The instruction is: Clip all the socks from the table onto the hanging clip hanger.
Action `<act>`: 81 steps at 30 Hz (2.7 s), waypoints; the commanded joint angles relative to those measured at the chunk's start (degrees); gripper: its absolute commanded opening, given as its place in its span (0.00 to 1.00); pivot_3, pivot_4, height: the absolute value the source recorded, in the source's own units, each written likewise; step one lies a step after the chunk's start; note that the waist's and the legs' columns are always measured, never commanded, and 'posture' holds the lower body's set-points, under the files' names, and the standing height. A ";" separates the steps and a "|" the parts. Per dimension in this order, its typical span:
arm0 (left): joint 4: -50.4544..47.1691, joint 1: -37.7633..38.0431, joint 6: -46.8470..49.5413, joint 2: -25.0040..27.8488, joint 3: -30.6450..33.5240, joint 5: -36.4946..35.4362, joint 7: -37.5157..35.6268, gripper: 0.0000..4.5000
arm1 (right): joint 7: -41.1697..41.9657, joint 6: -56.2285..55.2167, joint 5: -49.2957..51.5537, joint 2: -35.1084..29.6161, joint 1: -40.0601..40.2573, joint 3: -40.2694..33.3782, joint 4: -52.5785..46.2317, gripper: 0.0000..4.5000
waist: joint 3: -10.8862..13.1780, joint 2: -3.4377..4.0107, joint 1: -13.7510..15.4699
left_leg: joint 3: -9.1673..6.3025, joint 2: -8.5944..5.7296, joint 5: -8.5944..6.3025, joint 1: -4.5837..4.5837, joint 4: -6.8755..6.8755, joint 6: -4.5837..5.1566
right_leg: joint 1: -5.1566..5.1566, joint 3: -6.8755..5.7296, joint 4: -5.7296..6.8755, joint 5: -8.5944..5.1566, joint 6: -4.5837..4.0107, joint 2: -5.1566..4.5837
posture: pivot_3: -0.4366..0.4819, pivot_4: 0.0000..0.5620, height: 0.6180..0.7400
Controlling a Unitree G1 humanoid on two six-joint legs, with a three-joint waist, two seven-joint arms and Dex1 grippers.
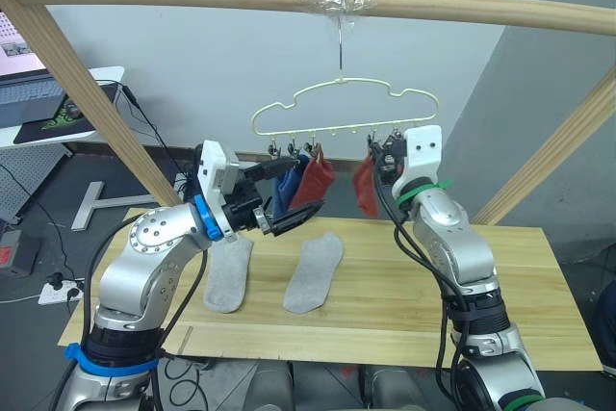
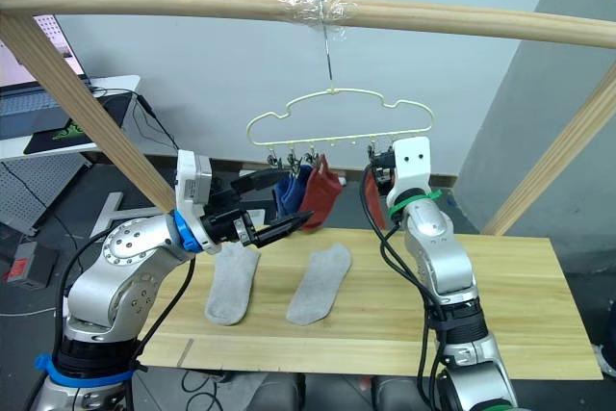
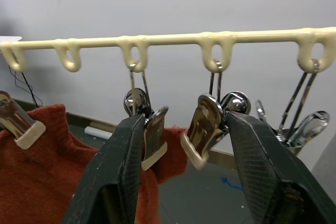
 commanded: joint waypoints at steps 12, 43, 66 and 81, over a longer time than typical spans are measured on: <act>0.13 -2.96 -2.20 -1.38 0.02 0.02 1.20 1.00 | 1.11 -0.15 -2.45 -0.56 6.50 0.08 -10.42 0.57 | 0.00 0.00 0.04 | 0.00 0.00 0.00 0.01 0.01 0.00 | 0.01 0.01 0.00 -0.01 0.02 0.00 | 0.67 0.26 1.00; -0.26 -3.32 -2.88 -1.40 -0.61 0.74 1.40 1.00 | -1.57 -5.64 -2.57 5.28 -4.61 -2.59 5.59 0.57 | 0.01 0.01 0.08 | 0.00 0.00 0.00 0.00 0.00 0.00 | 0.00 0.01 0.00 0.00 0.00 0.00 | 0.70 0.26 1.00; -0.14 -2.80 -3.79 -1.69 -0.95 0.96 0.92 1.00 | 1.98 -5.73 -1.69 4.20 7.49 -1.69 -8.72 0.57 | 0.01 0.01 0.03 | 0.00 0.00 0.00 -0.01 -0.01 0.00 | 0.00 0.01 -0.02 -0.02 0.03 0.00 | 0.69 0.24 1.00; 0.41 -3.29 -4.07 -2.15 -1.27 1.34 0.34 1.00 | 0.06 -3.87 -2.59 5.74 4.34 -1.71 -3.94 0.36 | 0.00 0.00 0.06 | 0.00 0.00 0.00 0.00 0.00 -0.01 | 0.00 0.00 0.00 0.00 0.00 0.00 | 0.68 0.23 1.00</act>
